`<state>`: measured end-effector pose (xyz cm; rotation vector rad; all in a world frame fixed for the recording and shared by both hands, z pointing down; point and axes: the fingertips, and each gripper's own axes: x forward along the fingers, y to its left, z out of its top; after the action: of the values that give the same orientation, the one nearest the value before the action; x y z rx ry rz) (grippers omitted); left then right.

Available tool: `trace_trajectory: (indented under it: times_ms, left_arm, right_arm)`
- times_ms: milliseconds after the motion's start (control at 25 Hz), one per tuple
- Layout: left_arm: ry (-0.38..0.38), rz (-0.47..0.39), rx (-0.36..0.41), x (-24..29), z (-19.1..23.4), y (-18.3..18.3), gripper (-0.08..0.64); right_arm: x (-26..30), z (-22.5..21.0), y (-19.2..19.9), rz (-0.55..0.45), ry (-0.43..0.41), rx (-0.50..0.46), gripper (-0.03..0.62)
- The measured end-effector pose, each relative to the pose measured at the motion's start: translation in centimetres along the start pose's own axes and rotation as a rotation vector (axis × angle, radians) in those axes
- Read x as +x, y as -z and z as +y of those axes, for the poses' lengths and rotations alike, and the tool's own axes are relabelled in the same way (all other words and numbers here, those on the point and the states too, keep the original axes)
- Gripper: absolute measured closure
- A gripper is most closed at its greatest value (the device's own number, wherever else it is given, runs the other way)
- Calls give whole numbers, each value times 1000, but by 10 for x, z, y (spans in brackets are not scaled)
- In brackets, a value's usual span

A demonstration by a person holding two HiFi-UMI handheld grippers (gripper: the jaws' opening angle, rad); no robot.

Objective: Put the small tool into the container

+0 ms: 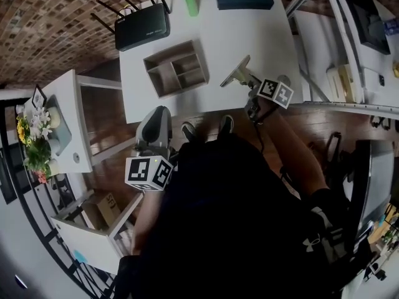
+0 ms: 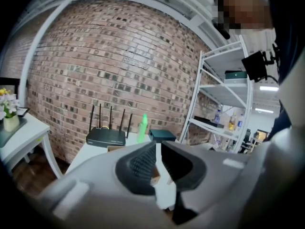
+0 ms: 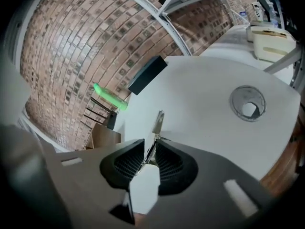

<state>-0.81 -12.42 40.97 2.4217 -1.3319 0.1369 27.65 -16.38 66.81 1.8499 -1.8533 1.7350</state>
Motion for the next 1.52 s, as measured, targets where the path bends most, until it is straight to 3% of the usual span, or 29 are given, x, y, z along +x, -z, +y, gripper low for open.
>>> trace_trajectory:
  times_ms: [160, 400, 480, 760, 1040, 1280, 1520]
  left_arm:
    - [14, -2, -20, 2, 16, -2, 532]
    - [26, -8, -58, 1, 41, -3, 543]
    - [26, -10, -69, -2, 50, -3, 546]
    - [19, -11, -111, -9, 78, 5, 552]
    - [19, -28, -116, -6, 88, 2, 552]
    - [-11, -35, -118, -14, 99, 2, 552]
    - [-38, -50, -127, -24, 105, 1, 552]
  right_arm:
    - [7, -1, 2, 9, 17, 21, 535]
    - [9, 4, -3, -23, -22, 97, 556]
    - [2, 13, -9, -38, -38, 65, 566]
    - [-17, 60, -30, -33, -53, -219, 577]
    - [-45, 109, -59, -79, -103, -423, 577]
    - [-55, 176, -71, -93, -246, -606, 577]
    - [-44, 259, -57, -30, -400, -990, 578]
